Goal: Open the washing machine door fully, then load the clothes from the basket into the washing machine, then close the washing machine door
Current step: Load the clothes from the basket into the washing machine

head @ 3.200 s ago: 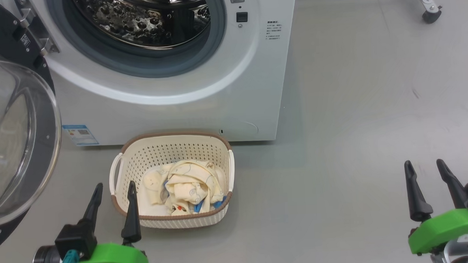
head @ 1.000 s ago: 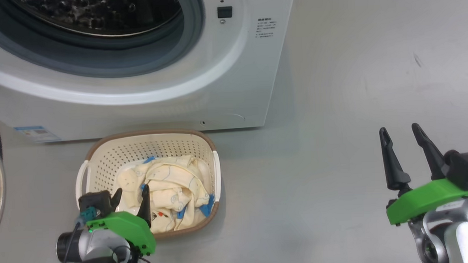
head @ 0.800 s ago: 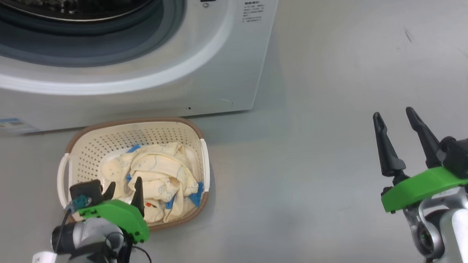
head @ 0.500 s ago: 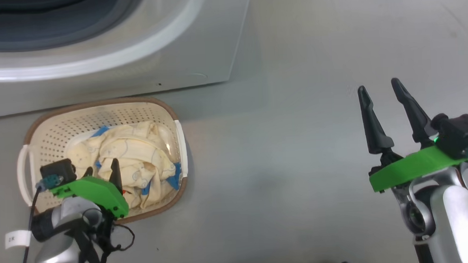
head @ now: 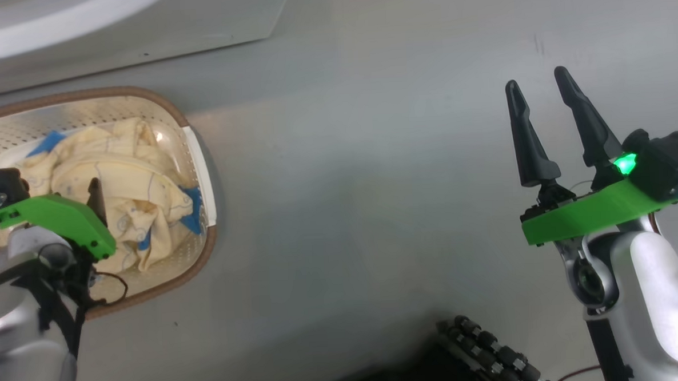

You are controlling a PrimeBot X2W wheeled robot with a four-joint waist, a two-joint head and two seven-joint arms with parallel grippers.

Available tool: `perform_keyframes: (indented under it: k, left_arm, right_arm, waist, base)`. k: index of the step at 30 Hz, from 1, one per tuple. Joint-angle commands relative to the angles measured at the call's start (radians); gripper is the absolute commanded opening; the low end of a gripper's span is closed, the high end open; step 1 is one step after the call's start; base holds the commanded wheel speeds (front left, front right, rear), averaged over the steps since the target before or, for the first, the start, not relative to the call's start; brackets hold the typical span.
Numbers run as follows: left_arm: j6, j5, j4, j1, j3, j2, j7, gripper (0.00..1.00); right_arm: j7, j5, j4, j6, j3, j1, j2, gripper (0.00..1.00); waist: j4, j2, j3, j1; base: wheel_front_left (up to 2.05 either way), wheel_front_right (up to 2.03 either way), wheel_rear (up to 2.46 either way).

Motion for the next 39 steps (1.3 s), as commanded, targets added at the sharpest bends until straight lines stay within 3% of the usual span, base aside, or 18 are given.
perform_keyframes:
  k: [1, 11, 19, 20, 22, 23, 33, 39]
  left_arm:
    - [-0.003, -0.003, 0.002, -0.008, 0.015, 0.054, 0.008, 1.0]
    - [0.02, -0.006, 0.027, -0.078, 0.014, 0.129, 0.072, 1.0]
    - [0.064, -0.031, 0.043, -0.109, 0.026, 0.15, 0.18, 1.0]
    - [0.069, -0.037, 0.044, -0.108, 0.029, 0.147, 0.196, 0.93]
    - [0.077, -0.039, 0.046, -0.107, 0.026, 0.145, 0.221, 0.08]
    - [0.08, -0.041, 0.046, -0.106, 0.027, 0.143, 0.223, 0.0]
    - [0.073, -0.056, 0.047, -0.081, 0.025, 0.116, 0.175, 0.0]
    - [0.052, -0.038, 0.02, -0.068, 0.0, 0.088, 0.046, 0.0]
  right_arm:
    - [-0.015, 0.012, -0.021, -0.001, 0.025, -0.006, -0.015, 1.0]
    - [-0.055, 0.048, 0.011, -0.001, 0.063, -0.056, -0.015, 1.0]
    - [-0.075, 0.063, 0.031, -0.001, 0.083, -0.079, -0.015, 1.0]
    - [-0.076, 0.064, 0.034, -0.001, 0.084, -0.081, -0.015, 1.0]
    - [-0.078, 0.066, 0.039, -0.001, 0.085, -0.084, -0.015, 1.0]
    - [-0.08, 0.066, 0.042, -0.001, 0.085, -0.085, -0.015, 1.0]
    - [-0.085, 0.058, 0.053, -0.001, 0.054, -0.082, -0.015, 1.0]
    - [-0.078, 0.033, 0.044, -0.001, 0.009, -0.061, -0.015, 1.0]
  waist:
    - [-0.043, 0.0, 0.073, -0.0002]
    - [-0.093, 0.0, 0.172, -0.0002]
    - [-0.117, 0.0, 0.211, -0.0002]
    - [-0.118, 0.0, 0.212, -0.0002]
    - [-0.12, 0.0, 0.214, -0.0002]
    - [-0.12, 0.0, 0.213, -0.0002]
    - [-0.092, 0.0, 0.178, -0.0002]
    - [-0.037, 0.0, 0.126, -0.0002]
  base:
    - [0.0, 0.0, 0.0]
    - [0.0, 0.0, 0.0]
    - [0.0, 0.0, 0.0]
    - [0.0, 0.0, 0.0]
    - [0.0, 0.0, 0.0]
    - [0.0, 0.0, 0.0]
    - [0.0, 0.0, 0.0]
    - [0.0, 0.0, 0.0]
